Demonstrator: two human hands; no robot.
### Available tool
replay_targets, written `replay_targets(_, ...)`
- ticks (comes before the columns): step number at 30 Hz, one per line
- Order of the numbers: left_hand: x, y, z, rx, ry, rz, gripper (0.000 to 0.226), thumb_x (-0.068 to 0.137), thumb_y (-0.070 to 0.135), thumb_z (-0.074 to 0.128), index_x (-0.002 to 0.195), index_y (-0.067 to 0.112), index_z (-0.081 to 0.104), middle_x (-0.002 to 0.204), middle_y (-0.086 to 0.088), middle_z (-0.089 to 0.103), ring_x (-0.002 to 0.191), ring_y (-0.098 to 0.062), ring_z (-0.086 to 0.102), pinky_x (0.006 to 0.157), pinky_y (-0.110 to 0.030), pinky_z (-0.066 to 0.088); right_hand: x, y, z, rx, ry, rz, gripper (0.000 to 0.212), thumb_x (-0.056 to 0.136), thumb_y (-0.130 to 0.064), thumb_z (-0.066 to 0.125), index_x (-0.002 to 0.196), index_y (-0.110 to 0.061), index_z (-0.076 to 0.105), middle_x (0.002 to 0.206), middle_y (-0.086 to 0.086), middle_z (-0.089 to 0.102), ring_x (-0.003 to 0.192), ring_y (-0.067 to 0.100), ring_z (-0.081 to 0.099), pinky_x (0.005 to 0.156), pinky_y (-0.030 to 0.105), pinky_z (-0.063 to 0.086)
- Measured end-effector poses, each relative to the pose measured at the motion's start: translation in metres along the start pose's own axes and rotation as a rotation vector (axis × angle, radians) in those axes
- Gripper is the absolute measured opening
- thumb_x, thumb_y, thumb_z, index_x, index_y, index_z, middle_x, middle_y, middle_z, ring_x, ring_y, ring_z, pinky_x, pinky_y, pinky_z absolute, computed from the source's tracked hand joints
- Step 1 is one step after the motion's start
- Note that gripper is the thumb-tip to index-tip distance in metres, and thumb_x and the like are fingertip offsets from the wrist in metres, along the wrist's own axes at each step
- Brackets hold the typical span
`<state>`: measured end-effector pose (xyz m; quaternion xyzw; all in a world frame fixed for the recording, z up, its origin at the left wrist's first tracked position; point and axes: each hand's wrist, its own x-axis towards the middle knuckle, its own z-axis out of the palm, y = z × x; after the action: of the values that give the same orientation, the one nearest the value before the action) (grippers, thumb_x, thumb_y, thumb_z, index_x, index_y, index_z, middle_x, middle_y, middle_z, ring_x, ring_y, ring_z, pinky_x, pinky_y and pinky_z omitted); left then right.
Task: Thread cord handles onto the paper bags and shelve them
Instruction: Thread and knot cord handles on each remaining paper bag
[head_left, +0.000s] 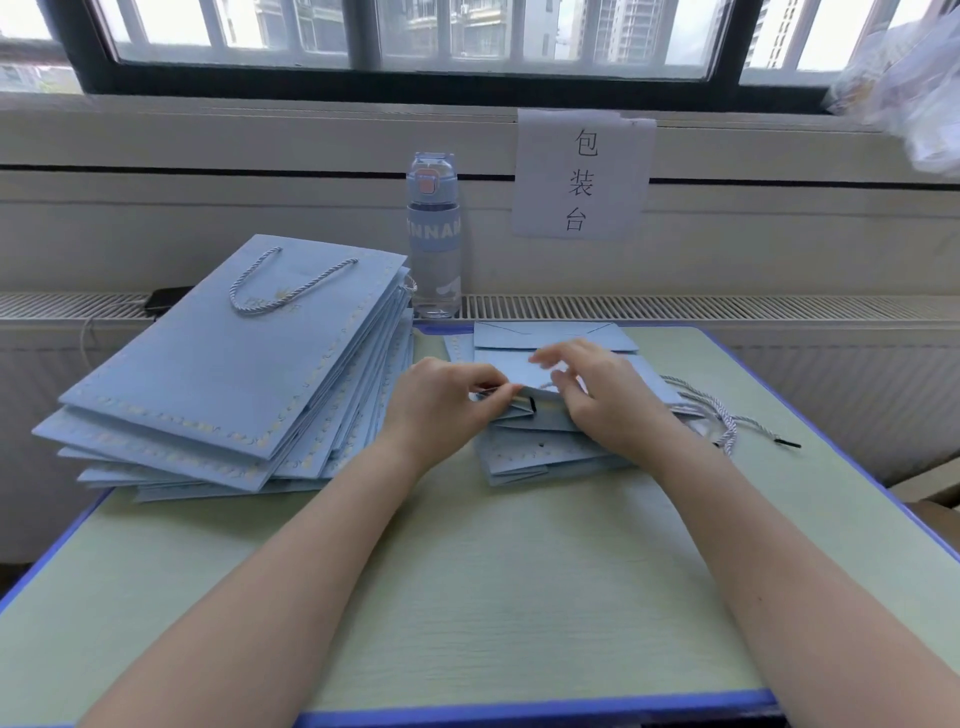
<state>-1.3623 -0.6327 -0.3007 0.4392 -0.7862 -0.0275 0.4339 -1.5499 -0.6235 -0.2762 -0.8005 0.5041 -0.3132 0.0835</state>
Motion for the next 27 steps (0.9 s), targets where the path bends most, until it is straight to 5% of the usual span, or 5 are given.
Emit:
replay_targets(5,0.005,0.002,-0.005,-0.168,0.139,-0.193,0.015,0.082,0.037,0.069,0.078,0.025,0.076,0.07,0.013,0.071,0.071,-0.001,0.067,0.068,-0.038,0.055,-0.001,-0.008,-0.003,-0.077,0.628,-0.397,0.011,0.086,-0.003,0.061,0.092,-0.004,0.07,0.087,0.006,0.065,0.079,0.021,0.056,0.077,0.021,0.045)
replay_targets(11,0.007,0.008,-0.007,-0.246,0.243,-0.232,0.015,0.084,0.031,0.07,0.079,0.018,0.077,0.068,0.009,0.071,0.065,-0.005,0.067,0.066,-0.038,0.056,-0.002,-0.011,0.014,-0.099,0.507,-0.327,0.014,0.08,-0.018,0.07,0.089,-0.007,0.074,0.077,0.003,0.068,0.073,0.019,0.06,0.069,0.031,0.051)
replay_targets(17,0.007,0.011,-0.01,-0.283,0.262,-0.234,0.012,0.086,0.022,0.069,0.079,0.016,0.077,0.064,0.019,0.064,0.061,0.008,0.061,0.061,-0.008,0.044,-0.001,-0.008,0.014,-0.153,0.505,-0.274,0.017,0.077,-0.011,0.072,0.094,-0.006,0.073,0.082,0.005,0.07,0.074,0.025,0.064,0.068,0.034,0.054)
replay_targets(27,0.007,0.016,-0.009,-0.358,0.223,-0.213,0.008,0.086,0.02,0.07,0.08,0.019,0.076,0.065,0.019,0.066,0.061,0.004,0.063,0.062,-0.012,0.048,-0.001,-0.004,0.013,-0.181,0.568,-0.248,0.008,0.08,-0.022,0.07,0.085,-0.017,0.072,0.073,-0.003,0.068,0.063,0.021,0.061,0.059,0.038,0.051)
